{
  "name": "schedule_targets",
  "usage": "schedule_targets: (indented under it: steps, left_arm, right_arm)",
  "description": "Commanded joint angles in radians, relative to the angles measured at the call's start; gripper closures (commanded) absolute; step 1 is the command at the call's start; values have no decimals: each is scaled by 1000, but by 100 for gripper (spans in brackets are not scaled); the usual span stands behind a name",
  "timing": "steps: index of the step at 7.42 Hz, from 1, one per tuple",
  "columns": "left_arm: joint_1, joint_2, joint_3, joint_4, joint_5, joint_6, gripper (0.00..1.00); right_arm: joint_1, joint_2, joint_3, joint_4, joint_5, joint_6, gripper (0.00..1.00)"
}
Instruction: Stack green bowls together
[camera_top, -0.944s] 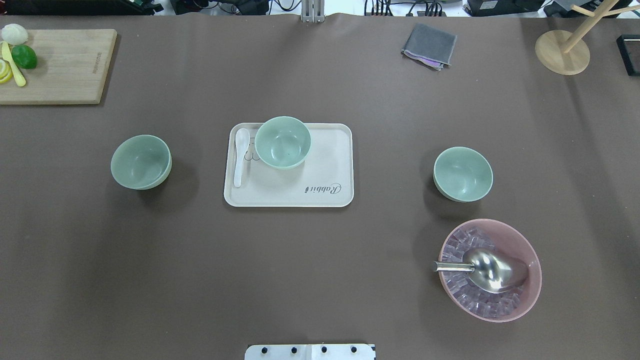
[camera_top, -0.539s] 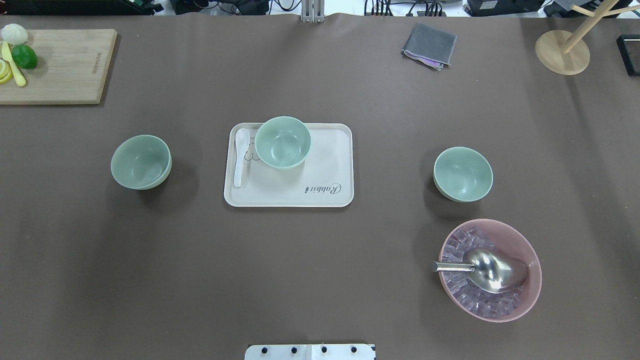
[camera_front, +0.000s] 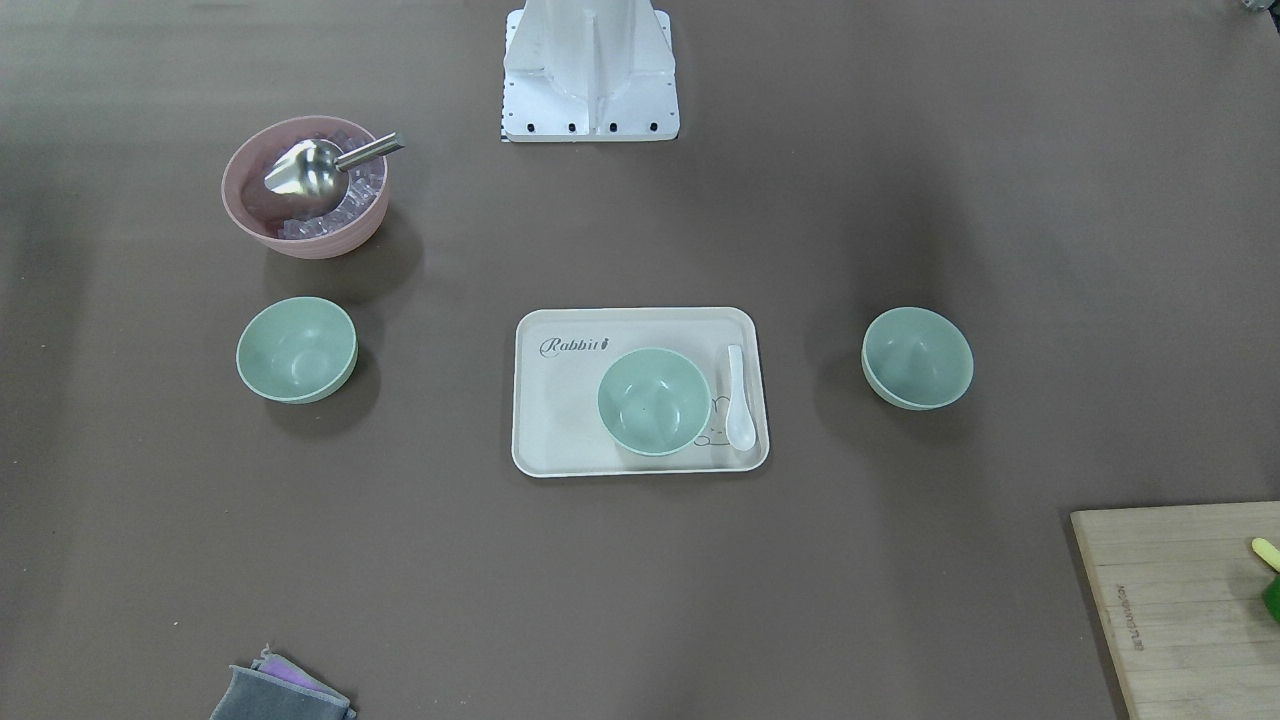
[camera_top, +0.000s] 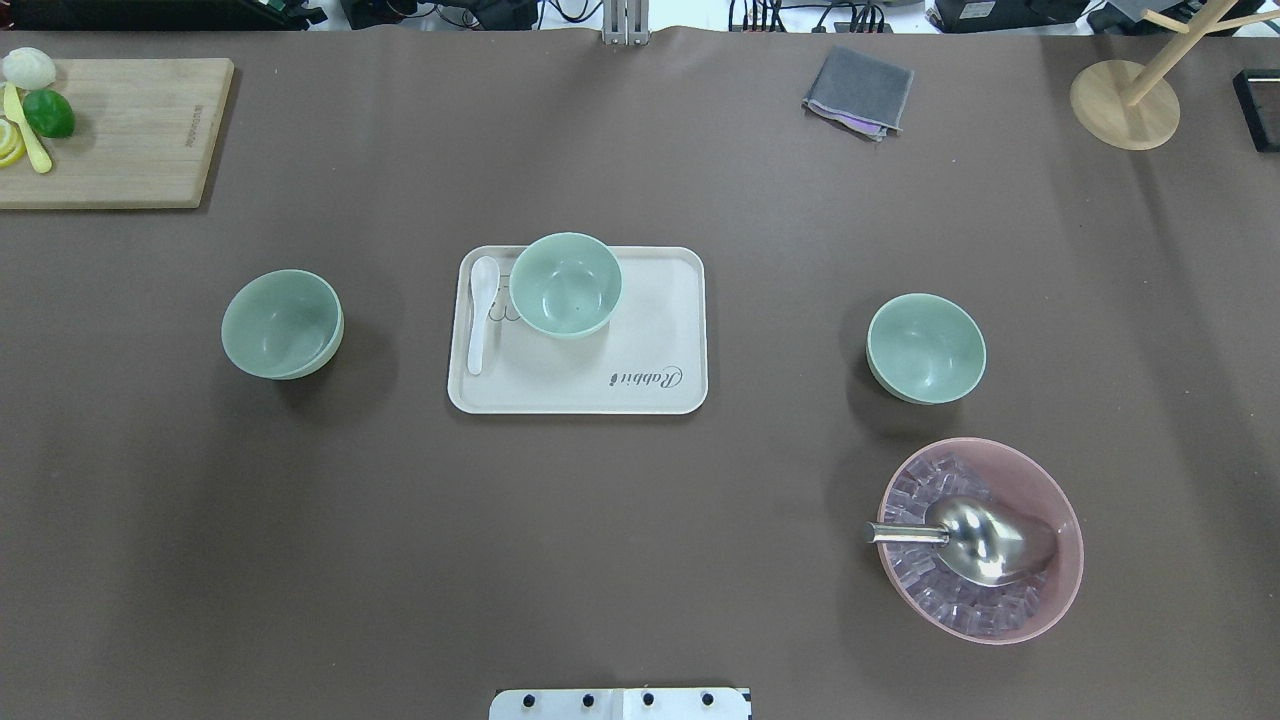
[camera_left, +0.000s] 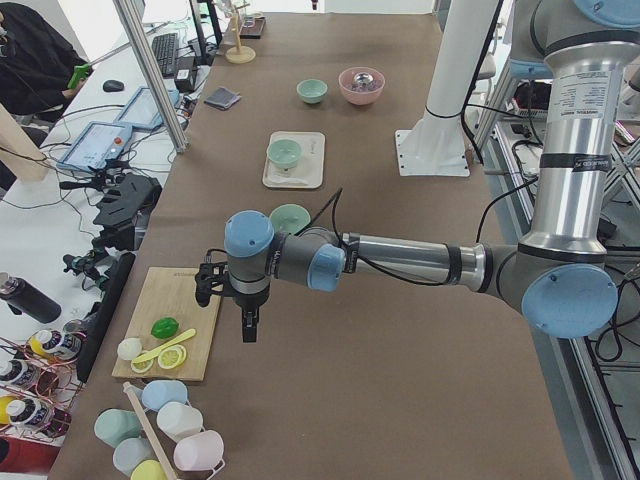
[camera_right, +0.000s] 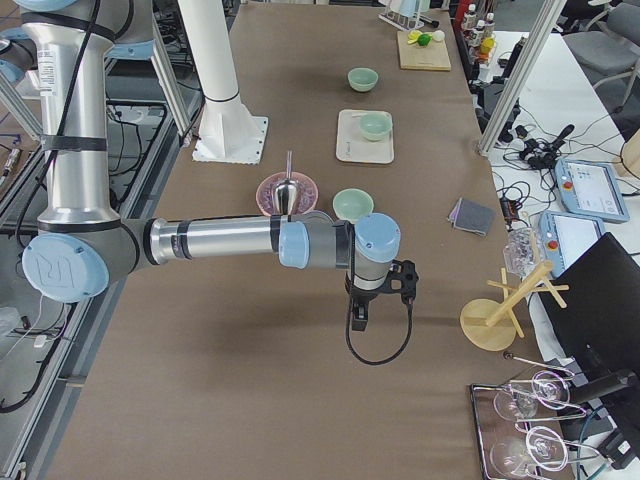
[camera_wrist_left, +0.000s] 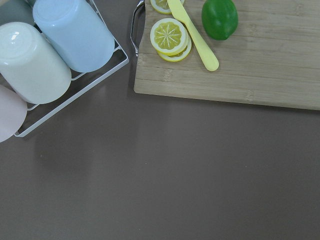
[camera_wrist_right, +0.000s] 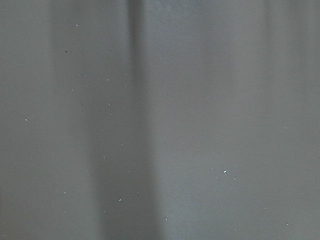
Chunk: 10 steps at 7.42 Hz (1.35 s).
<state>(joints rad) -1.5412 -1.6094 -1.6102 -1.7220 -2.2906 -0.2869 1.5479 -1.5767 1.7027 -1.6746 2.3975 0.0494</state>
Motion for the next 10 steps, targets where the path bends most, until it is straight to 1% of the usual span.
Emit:
schedule_targets:
  steps: [1,4,5,7,9,10]
  left_arm:
    - [0,0,4,1,0,2,2]
    - [1,0,7,1,-1,3,2]
    - [1,-7,36,1,2,2,2]
    - [1,0,32,1,0,5,2]
    - [7,-9,-31,1,-10,-11,2]
    - [35,-12,-43,1,-7,-14,2]
  right_arm:
    - [0,9,3,-1,0,1,0]
    - [0,9,6,-1,3,1,0]
    - [0,9,9,1,6,0,0]
    - [0,10,8,1,5,0,0]
    - [-3,24,24,-1,-1,-9,0]
    - [-41,30,41,1,0,0,0]
